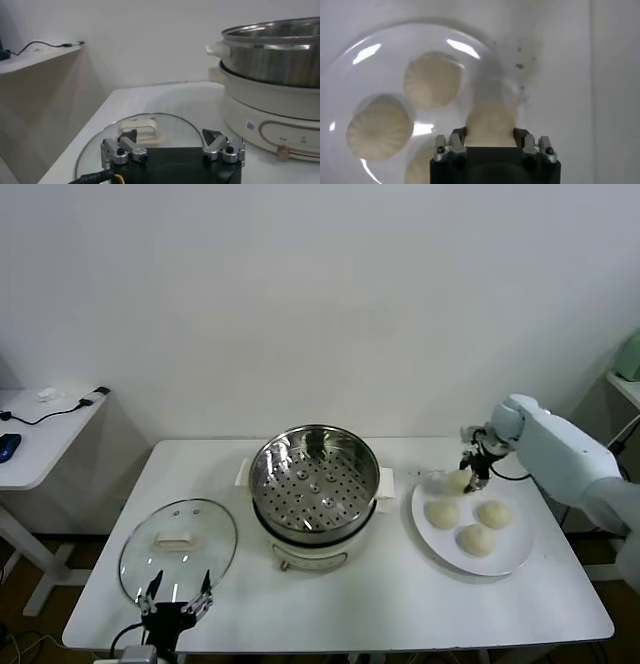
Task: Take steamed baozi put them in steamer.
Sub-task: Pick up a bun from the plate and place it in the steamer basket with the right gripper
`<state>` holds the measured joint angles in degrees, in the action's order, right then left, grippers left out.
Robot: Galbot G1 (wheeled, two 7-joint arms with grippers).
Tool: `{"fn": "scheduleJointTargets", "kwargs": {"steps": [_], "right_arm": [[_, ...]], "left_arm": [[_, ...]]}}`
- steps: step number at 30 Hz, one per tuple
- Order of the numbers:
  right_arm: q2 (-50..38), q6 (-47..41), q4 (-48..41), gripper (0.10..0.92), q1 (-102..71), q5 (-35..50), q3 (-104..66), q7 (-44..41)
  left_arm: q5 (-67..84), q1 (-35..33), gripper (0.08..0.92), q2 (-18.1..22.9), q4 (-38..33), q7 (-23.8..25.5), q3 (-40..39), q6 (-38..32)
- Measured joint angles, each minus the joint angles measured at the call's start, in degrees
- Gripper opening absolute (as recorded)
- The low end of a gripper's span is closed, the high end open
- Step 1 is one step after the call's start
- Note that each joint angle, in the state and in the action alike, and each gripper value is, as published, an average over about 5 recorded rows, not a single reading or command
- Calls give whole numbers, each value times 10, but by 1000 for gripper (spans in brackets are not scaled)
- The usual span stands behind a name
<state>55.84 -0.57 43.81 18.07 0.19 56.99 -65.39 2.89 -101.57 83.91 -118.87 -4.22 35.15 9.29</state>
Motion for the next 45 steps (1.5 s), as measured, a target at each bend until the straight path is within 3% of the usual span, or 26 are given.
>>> {"fn": "scheduleJointTargets", "kwargs": {"steps": [10,18,29,45], "right_arm": [[74,54,168,636,192,104,137,1],[150,146,250,636,234,79,198,27],[198,283,216,636,177,-78,206,72],[232,361,120,638,96,-195,172,117]], "left_arm": [[-7,-1,823,0,-8,1,-11,0],[-14,-7,823,-1,-16,1,-14,-1],[-23,-15,823,-2,-20,0,-19,-5],[-25,-8,823,-2,-9,-2,-22,-8]]}}
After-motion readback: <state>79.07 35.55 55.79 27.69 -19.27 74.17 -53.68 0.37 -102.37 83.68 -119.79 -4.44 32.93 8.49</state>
